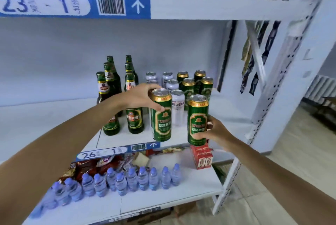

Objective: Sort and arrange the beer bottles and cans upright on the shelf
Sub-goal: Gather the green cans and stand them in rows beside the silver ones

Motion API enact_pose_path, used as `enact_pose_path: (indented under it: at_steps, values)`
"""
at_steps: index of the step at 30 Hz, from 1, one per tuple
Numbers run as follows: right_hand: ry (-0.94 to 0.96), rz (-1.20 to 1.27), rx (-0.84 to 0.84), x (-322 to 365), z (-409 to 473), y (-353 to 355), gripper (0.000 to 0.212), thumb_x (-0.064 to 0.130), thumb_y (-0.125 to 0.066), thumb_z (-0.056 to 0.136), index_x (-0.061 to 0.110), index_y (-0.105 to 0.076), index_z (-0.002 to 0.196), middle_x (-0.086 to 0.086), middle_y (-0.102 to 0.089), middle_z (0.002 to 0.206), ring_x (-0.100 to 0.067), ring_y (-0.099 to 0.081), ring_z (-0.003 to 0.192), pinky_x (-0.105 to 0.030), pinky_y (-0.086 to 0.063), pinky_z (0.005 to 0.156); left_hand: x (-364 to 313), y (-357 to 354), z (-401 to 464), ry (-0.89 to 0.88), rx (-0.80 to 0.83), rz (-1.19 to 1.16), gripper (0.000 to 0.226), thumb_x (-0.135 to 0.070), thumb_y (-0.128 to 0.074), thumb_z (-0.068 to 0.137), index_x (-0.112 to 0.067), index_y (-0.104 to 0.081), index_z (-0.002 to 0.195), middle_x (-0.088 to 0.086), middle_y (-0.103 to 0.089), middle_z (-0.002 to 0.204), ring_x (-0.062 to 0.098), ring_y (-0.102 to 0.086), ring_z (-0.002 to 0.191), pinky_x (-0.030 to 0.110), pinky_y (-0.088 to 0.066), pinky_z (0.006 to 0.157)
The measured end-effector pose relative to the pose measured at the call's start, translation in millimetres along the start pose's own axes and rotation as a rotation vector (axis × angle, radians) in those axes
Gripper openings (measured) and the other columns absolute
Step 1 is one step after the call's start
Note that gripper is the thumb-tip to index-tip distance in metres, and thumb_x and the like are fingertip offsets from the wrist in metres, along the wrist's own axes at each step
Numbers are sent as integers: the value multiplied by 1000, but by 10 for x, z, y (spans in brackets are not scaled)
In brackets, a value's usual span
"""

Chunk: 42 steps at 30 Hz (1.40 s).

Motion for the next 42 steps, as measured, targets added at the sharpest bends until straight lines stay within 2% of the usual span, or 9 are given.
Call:
enact_pose_path:
  at_steps: [6, 8, 12, 17, 22, 27, 34, 38, 42]
  values:
    - [-20, 8, -18, -255, 350, 835, 71, 4, -87, 58, 13, -55, 122, -6, -69, 110, -23, -65, 102, -40, -52, 91, -582, -410, 750, -20, 24, 117, 61, -25, -84, 70, -20, -53, 122, -8, -63, 111, 12, -62, 100, 21, -49, 81]
    - [-28, -28, -18, -296, 505, 998, 70, 5, -86, 59, 14, -56, 121, -5, -69, 110, -21, -65, 102, -39, -51, 91, -714, -524, 999, -33, 37, 169, 67, -27, -84, 69, -19, -52, 127, -7, -62, 116, 13, -61, 103, 25, -49, 87]
    - [-48, -47, -15, -371, 824, 1185, 69, 1, -85, 59, 13, -57, 120, -3, -68, 106, -21, -64, 101, -40, -50, 93, -751, -745, 1488, -45, 109, 324, 77, -33, -86, 66, -17, -48, 131, -3, -59, 124, 16, -58, 108, 35, -48, 97]
    - [-51, -63, -5, -437, 1155, 1260, 64, -4, -82, 61, 12, -56, 117, 1, -67, 100, -18, -63, 97, -37, -49, 89, -599, -982, 1930, -51, 185, 539, 79, -38, -86, 60, -20, -48, 127, -1, -57, 119, 19, -57, 104, 38, -51, 90]
    - [-71, -76, 28, -577, 1394, 1224, 63, -7, -80, 61, 12, -56, 116, 1, -66, 98, -19, -63, 96, -37, -50, 89, -422, -1094, 2180, -33, 254, 595, 76, -29, -86, 62, -17, -48, 126, 4, -59, 119, 23, -58, 105, 41, -53, 89]
    - [-79, -92, 49, -644, 1563, 1159, 63, -9, -78, 62, 11, -55, 117, 0, -66, 100, -22, -63, 100, -35, -51, 87, -358, -1097, 2296, -18, 284, 572, 75, -25, -86, 64, -17, -47, 128, 2, -58, 120, 22, -57, 105, 32, -52, 83]
    - [-80, -119, 110, -650, 1591, 1100, 73, -9, -77, 66, 11, -46, 130, 3, -63, 106, -19, -61, 106, -33, -48, 91, -248, -1088, 2320, 50, 323, 531, 81, -25, -84, 67, -20, -40, 135, 1, -55, 128, 23, -56, 110, 39, -57, 74]
    - [-24, -134, 143, -396, 1575, 1173, 101, 3, -84, 59, 17, -30, 144, -3, -53, 132, -22, -48, 128, -39, -41, 104, -235, -835, 2166, 94, 263, 409, 110, -35, -87, 64, -22, -20, 151, 0, -39, 151, 22, -42, 134, 35, -40, 107]
    - [89, -181, 97, 190, 1508, 1411, 108, 11, -82, 70, 22, -14, 153, 0, -27, 156, -17, -23, 145, -32, -26, 108, -355, -226, 1835, 78, 107, 276, 99, -33, -82, 72, -21, -23, 151, -3, -33, 155, 16, -35, 140, 25, -28, 107]
Point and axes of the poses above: each hand's wrist, its own z-axis towards the middle knuckle, its own y-axis out of the back of the hand, x = y × z, the point moved 10 cm from there along z, towards the middle knuckle
